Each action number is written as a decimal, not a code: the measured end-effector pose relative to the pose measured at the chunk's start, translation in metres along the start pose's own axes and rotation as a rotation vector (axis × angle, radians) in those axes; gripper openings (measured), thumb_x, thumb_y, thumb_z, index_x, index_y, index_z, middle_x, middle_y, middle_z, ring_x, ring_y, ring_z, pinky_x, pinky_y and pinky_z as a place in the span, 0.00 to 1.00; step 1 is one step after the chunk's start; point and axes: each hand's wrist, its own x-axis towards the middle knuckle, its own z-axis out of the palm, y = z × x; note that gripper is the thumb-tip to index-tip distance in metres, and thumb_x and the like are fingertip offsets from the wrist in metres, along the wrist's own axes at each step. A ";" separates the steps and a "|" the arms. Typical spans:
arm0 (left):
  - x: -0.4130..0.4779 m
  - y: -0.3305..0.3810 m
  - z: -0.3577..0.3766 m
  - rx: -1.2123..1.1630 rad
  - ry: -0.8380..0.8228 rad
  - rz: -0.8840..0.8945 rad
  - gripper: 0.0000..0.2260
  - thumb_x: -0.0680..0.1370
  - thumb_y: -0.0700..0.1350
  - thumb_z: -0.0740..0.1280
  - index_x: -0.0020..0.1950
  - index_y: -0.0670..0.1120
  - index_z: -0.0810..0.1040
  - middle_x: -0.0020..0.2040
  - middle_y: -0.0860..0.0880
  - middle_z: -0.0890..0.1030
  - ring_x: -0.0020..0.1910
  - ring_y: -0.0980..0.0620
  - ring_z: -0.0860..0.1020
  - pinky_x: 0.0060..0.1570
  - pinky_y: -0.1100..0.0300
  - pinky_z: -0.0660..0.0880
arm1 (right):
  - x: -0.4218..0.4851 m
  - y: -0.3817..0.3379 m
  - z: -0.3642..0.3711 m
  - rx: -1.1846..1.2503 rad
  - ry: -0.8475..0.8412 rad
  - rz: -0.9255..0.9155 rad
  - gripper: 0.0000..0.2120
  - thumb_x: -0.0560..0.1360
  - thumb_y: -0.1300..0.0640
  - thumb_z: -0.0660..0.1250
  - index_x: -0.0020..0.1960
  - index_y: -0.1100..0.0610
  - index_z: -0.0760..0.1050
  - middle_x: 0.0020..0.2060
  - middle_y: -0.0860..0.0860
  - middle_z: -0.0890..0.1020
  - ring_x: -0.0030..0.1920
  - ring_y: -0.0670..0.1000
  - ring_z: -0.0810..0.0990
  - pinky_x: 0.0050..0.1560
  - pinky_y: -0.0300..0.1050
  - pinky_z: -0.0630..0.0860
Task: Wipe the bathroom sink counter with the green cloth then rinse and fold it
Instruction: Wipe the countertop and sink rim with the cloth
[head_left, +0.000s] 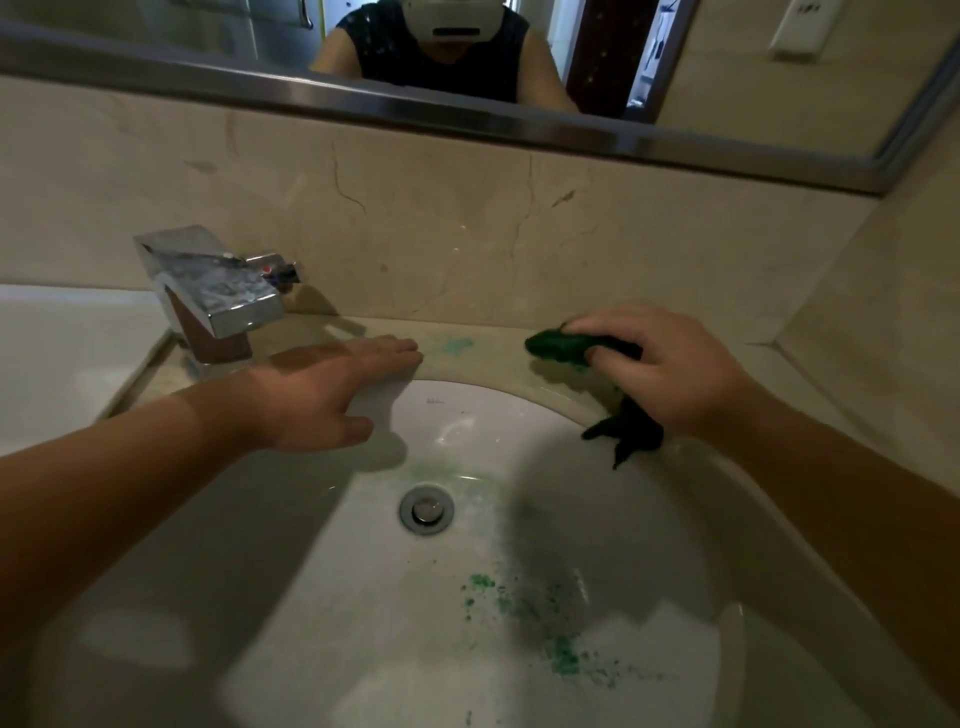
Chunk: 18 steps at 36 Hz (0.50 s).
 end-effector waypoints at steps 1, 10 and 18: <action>0.000 0.000 0.000 0.003 0.002 0.003 0.43 0.71 0.54 0.69 0.85 0.58 0.56 0.85 0.57 0.55 0.83 0.55 0.55 0.80 0.59 0.51 | -0.001 0.012 -0.007 -0.057 0.066 0.025 0.15 0.82 0.58 0.66 0.65 0.45 0.81 0.50 0.33 0.78 0.46 0.37 0.76 0.44 0.26 0.69; -0.001 0.002 -0.002 -0.012 0.025 -0.007 0.42 0.74 0.49 0.72 0.85 0.59 0.56 0.84 0.60 0.54 0.82 0.59 0.54 0.78 0.64 0.49 | 0.002 0.081 0.060 -0.519 -0.108 -0.037 0.19 0.74 0.57 0.74 0.51 0.76 0.81 0.54 0.72 0.83 0.57 0.71 0.81 0.64 0.62 0.72; -0.012 0.014 -0.013 -0.049 0.005 -0.041 0.41 0.76 0.48 0.72 0.85 0.60 0.55 0.86 0.57 0.53 0.84 0.55 0.54 0.81 0.58 0.50 | 0.025 -0.020 0.082 0.010 -0.203 -0.081 0.22 0.81 0.66 0.61 0.68 0.47 0.79 0.68 0.43 0.78 0.66 0.41 0.73 0.64 0.19 0.58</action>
